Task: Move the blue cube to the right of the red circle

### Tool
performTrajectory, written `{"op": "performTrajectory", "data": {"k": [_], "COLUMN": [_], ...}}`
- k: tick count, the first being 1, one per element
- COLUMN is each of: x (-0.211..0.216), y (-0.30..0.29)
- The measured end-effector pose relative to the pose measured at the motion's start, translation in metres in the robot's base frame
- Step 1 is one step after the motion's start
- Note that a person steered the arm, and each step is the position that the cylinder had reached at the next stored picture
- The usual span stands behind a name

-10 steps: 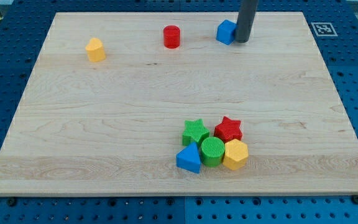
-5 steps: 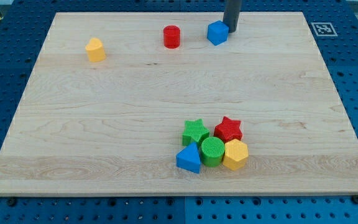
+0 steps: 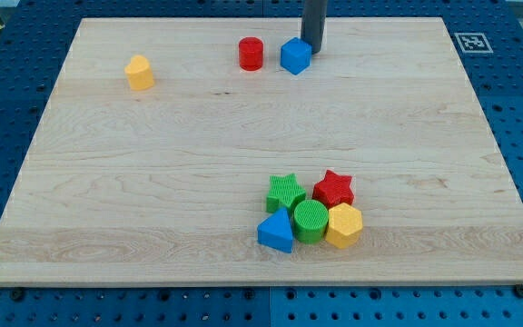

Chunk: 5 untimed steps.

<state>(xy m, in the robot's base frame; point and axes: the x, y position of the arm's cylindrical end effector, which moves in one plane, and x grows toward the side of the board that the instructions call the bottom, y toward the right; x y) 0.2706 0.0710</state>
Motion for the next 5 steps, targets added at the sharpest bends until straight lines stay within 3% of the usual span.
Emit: {"op": "performTrajectory", "data": {"k": [2, 4, 5], "x": [0.010, 0.015, 0.057], "y": [0.001, 0.050, 0.062]}}
